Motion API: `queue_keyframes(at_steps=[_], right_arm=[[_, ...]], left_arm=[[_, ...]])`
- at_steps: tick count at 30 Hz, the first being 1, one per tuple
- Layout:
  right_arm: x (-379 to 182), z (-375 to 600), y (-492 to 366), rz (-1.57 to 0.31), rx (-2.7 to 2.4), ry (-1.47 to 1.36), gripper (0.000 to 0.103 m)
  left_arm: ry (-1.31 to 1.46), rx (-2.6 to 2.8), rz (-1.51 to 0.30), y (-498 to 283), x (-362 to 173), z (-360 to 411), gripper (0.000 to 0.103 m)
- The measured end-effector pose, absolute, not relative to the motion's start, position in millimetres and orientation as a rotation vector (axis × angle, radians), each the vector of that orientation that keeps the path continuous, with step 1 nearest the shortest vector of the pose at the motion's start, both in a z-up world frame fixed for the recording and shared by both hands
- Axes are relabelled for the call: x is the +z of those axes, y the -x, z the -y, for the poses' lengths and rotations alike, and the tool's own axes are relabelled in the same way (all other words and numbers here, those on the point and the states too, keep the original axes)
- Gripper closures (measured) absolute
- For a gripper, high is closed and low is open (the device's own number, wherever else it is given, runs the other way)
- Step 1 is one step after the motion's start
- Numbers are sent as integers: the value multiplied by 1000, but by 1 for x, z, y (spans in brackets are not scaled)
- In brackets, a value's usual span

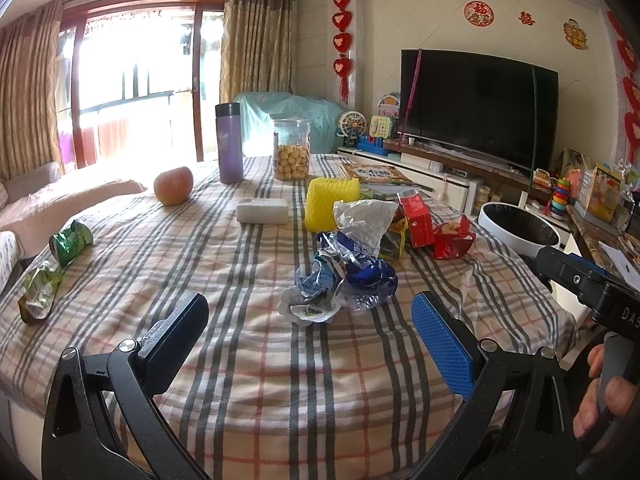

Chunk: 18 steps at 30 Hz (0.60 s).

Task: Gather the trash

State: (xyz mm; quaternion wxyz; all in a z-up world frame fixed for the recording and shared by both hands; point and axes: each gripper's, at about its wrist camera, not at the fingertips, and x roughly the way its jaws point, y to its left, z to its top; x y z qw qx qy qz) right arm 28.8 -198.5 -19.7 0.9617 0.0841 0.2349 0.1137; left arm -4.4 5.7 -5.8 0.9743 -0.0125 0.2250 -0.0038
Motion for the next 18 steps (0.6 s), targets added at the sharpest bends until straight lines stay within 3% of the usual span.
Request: queue_keyframes(at_steps=[11,18], right_arm=[[-28,191,-39,-513,289,-181,1],[-39,183,-55,-571,329,-180,5]], left_arm=[[38,-17,-512,-16,-18,-19,0],[51,-41,-583,-46,-33,-24,7]])
